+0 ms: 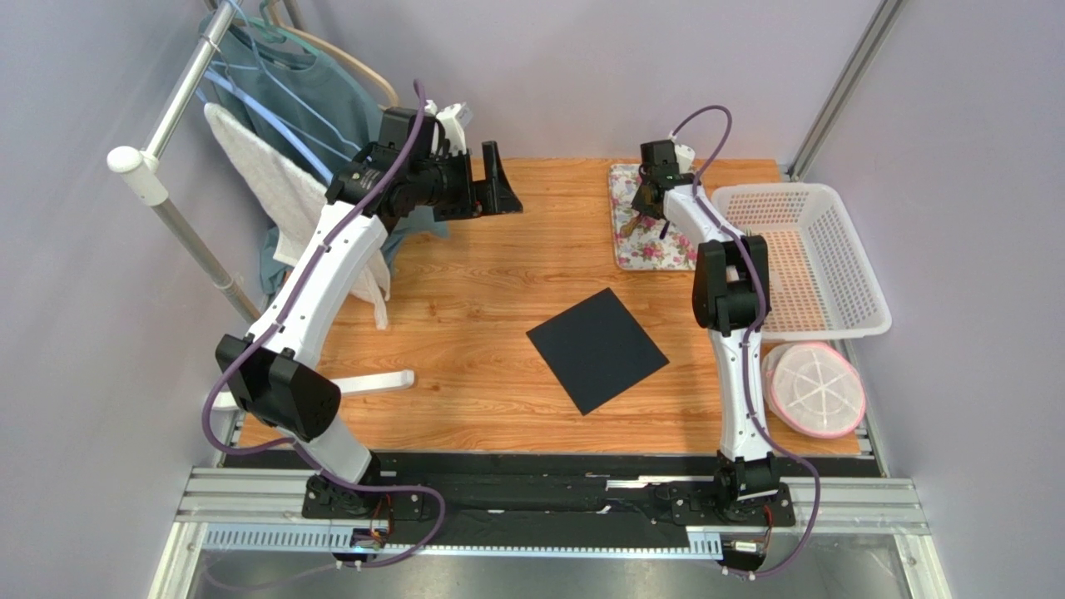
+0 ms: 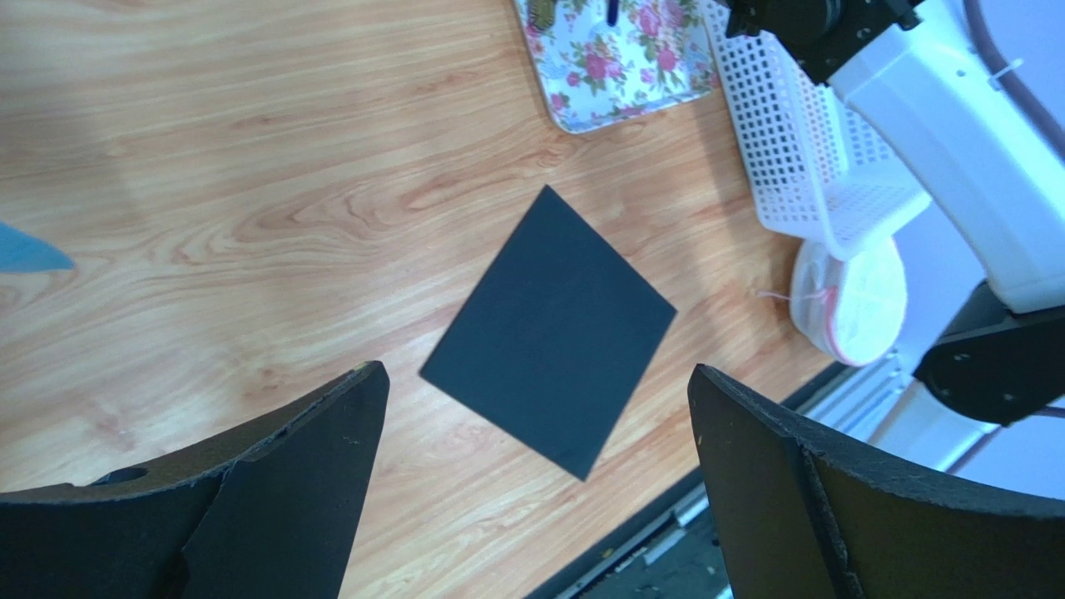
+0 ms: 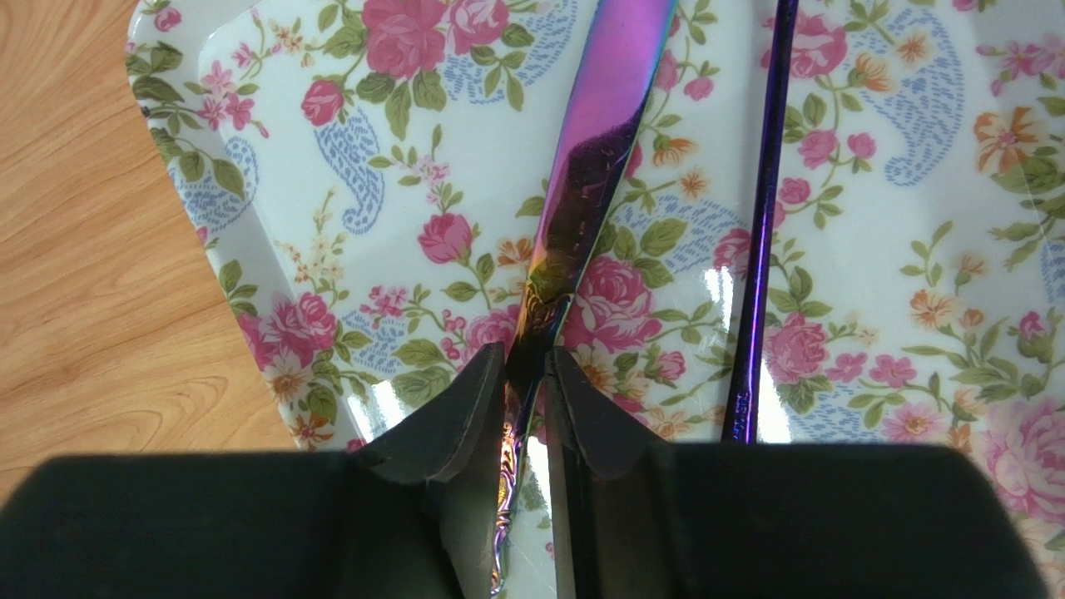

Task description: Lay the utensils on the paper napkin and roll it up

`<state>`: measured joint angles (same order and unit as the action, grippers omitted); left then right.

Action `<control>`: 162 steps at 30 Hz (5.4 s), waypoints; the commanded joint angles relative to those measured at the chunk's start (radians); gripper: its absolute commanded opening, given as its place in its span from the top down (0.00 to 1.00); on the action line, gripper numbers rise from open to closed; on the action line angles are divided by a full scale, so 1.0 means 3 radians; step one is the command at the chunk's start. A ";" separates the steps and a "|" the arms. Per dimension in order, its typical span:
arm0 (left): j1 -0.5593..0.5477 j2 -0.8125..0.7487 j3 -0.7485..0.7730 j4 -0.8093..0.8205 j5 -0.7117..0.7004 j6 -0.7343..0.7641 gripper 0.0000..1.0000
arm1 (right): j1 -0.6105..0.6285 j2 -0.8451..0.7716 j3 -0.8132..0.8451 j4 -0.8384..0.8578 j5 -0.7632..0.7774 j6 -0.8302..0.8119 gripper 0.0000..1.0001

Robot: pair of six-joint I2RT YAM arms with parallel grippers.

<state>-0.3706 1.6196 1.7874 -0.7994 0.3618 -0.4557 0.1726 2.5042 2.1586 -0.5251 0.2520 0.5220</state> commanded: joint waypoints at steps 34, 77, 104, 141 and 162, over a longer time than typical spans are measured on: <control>0.0141 -0.0137 -0.0206 0.0036 0.0282 -0.0194 0.01 | 0.0028 -0.0237 0.0112 -0.0771 -0.0318 -0.0565 0.53; 0.0325 -0.0188 -0.0241 0.0087 0.0318 -0.0245 0.01 | 0.0059 -0.0007 0.0291 -0.1527 -0.0441 -0.0840 1.00; 0.0029 -0.0239 -0.0793 0.0409 0.0511 0.0603 0.01 | -0.0079 -0.0003 0.0521 -0.1420 -0.0739 -0.1357 0.46; -0.0830 0.1555 -0.1126 0.0890 0.0696 0.0445 0.52 | -0.0130 -0.0166 0.0393 -0.1251 -0.1019 -0.1152 1.00; -0.0514 0.1402 -0.1520 0.0630 0.0272 0.0358 0.63 | 0.0018 -0.0749 0.0004 -0.1379 -0.1275 -0.1142 1.00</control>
<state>-0.5404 2.0617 1.3735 -0.5591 0.5838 -0.3588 0.1627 2.3699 2.1571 -0.9413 -0.1165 0.1764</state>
